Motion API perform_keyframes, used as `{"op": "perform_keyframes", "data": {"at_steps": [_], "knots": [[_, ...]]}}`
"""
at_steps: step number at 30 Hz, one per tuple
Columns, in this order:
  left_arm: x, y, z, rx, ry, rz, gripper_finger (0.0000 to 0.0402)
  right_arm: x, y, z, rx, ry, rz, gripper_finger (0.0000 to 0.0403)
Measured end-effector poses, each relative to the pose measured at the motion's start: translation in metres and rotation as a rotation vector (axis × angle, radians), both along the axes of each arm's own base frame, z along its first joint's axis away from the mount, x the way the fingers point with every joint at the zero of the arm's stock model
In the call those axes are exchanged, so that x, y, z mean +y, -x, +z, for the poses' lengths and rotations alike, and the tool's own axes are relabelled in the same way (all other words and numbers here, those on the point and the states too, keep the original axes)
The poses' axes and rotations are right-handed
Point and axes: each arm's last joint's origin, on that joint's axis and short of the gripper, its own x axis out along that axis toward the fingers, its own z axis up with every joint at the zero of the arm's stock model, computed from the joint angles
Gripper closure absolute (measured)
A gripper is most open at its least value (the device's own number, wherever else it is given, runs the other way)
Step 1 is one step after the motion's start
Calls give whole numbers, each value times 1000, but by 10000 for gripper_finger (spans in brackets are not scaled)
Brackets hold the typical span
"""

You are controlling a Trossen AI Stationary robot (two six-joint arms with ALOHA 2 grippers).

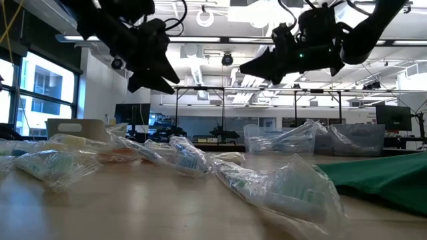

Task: Pick & Place Toothbrushes
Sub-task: Put the blue toothbrush into the transparent bin

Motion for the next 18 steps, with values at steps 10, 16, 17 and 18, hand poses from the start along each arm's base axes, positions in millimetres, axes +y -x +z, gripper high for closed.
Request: {"op": "perform_keyframes", "data": {"at_steps": [10, 16, 17, 18], "knots": [[-40, -5, -2, 20, 22, -13, 222, 14, -6, 0, 1, 2, 52, 312], [-52, -6, -1, 13, 17, -65, 222, 20, -8, -3, 19, -69, 72, 312], [-52, -6, -1, 12, 26, -57, 222, 21, -8, -4, 24, -114, 77, 312], [-51, -6, -1, 12, 38, -47, 222, 23, -8, -5, 33, -161, 86, 312]]}}
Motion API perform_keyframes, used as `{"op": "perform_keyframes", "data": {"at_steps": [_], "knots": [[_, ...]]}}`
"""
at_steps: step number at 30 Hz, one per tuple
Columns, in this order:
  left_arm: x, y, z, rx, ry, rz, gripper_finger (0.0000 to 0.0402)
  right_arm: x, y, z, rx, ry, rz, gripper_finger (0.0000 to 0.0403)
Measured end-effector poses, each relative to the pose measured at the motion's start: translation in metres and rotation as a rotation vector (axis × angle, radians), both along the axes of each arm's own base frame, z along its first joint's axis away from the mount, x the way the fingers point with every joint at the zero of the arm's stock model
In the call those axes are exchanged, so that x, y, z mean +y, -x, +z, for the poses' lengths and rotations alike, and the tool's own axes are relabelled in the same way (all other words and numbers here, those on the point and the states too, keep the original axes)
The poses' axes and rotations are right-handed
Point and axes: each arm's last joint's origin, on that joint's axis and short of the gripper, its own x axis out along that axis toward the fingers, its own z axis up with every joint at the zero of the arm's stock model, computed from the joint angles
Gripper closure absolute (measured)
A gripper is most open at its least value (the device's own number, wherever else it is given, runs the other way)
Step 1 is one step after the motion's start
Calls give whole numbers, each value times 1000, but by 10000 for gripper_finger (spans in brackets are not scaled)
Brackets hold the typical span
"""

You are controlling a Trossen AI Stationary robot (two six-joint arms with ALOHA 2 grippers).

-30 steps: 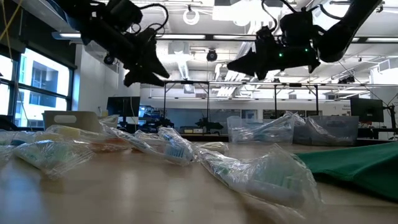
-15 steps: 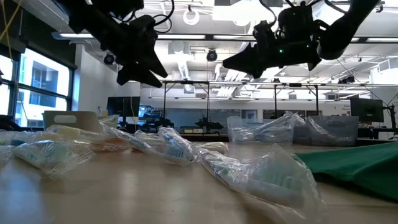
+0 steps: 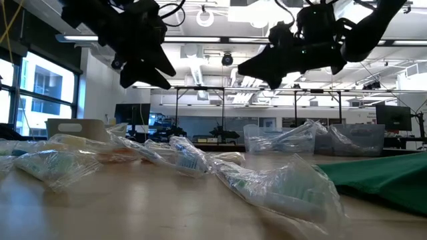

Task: Pick & Place Toothbrushes
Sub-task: Put the blue toothbrush into the transparent bin

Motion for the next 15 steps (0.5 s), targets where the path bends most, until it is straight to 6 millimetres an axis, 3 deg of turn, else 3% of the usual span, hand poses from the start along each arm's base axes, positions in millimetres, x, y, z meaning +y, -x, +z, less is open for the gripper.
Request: {"op": "perform_keyframes", "data": {"at_steps": [5, 15], "knots": [[3, 0, 1, -5, -63, 68, 222, 15, -3, -6, 53, -160, 117, 312], [2, 0, 0, 9, -83, 22, 230, 50, -12, -5, 53, -82, 61, 312]]}}
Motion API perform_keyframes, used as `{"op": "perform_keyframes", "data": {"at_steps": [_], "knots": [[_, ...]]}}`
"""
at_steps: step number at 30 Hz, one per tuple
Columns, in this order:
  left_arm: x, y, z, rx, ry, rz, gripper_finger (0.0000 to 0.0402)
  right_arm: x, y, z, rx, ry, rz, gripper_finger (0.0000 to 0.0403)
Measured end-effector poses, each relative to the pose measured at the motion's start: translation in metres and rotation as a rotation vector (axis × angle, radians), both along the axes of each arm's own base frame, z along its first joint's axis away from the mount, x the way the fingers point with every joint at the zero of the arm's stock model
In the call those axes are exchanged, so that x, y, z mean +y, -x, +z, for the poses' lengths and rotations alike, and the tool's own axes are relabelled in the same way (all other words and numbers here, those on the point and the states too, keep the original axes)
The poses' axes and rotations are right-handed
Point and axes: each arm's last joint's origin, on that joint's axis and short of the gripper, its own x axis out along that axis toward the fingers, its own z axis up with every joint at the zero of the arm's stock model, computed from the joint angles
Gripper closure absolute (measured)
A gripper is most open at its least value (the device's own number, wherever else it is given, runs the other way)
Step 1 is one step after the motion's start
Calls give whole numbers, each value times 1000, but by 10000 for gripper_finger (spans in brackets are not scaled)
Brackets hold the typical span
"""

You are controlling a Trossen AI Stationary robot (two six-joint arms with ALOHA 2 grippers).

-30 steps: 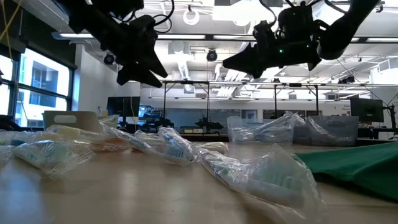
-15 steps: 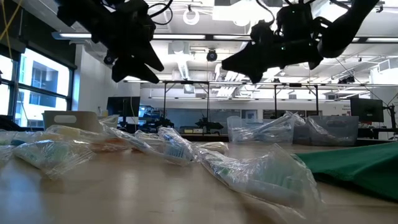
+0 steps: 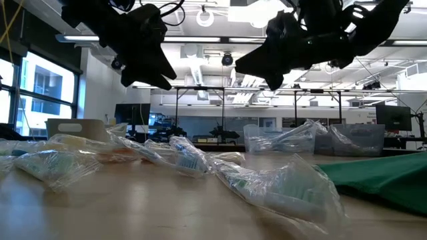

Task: Pick & Place Toothbrushes
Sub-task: Put the blue toothbrush into the transparent bin

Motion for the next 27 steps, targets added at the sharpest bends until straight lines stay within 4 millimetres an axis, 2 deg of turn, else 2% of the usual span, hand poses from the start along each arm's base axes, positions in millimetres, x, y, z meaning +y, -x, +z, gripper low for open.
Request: {"op": "perform_keyframes", "data": {"at_steps": [8, 13, 19, 24, 27], "knots": [[0, 0, 0, -1, 2, -4, 289, 21, -3, 0, 2, -73, 26, 312], [1, 2, 3, 2, -84, -10, 329, 40, -3, -2, 19, -56, -35, 313], [2, 11, 17, -47, -141, -4, 390, 58, -14, 10, 84, -32, -52, 349], [3, 22, 29, -82, -202, 32, 394, 65, -20, 21, 116, -25, -52, 388], [4, 28, 33, -82, -220, 64, 399, 67, -21, 22, 121, -30, -46, 398]]}}
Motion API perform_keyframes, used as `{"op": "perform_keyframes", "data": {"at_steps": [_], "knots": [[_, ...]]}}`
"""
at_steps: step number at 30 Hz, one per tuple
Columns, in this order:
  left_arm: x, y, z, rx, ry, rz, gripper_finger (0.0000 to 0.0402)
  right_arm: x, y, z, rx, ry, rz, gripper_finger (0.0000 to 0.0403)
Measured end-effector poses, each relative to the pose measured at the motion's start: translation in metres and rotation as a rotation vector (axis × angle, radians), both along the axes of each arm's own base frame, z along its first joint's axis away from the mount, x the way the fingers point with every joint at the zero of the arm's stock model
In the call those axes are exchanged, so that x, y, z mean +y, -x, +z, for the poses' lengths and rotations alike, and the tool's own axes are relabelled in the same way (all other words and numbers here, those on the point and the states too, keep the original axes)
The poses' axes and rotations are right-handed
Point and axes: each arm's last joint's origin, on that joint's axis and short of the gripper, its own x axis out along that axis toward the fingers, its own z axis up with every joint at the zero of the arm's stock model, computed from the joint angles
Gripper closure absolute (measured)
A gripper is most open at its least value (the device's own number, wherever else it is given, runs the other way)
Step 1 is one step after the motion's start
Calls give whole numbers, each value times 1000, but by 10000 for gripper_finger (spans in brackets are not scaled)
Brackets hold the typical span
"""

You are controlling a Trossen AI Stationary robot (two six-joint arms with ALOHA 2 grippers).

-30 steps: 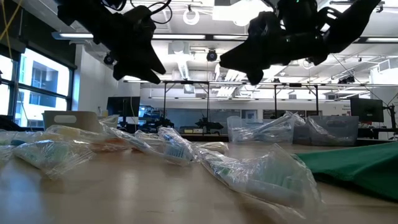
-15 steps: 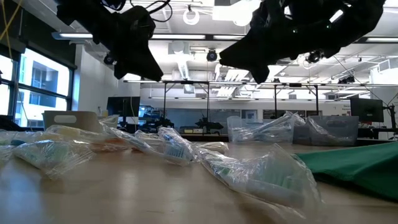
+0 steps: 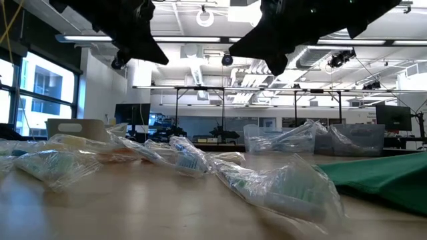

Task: Pick & Place Toothbrushes
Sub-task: Put the blue toothbrush into the transparent bin

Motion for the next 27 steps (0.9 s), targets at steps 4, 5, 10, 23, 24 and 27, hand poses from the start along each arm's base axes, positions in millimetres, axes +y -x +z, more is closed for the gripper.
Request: {"op": "perform_keyframes", "data": {"at_steps": [4, 5, 10, 23, 24, 27], "knots": [[0, 7, 5, -10, -11, 21, 400, 4, 1, -2, 11, -29, -25, 400], [1, 8, 6, -17, -13, 24, 400, 6, -1, -4, 13, -27, -31, 400], [1, 15, 16, -64, -40, 24, 401, 15, -15, -17, 63, -43, -33, 400], [0, 26, 25, -107, -40, 24, 401, 24, -79, -37, 216, -24, -76, 381], [0, 27, 25, -105, -40, 25, 401, 24, -82, -39, 226, -21, -76, 370], [0, 27, 23, -85, -40, 24, 401, 25, -88, -47, 242, -24, -80, 323]]}}
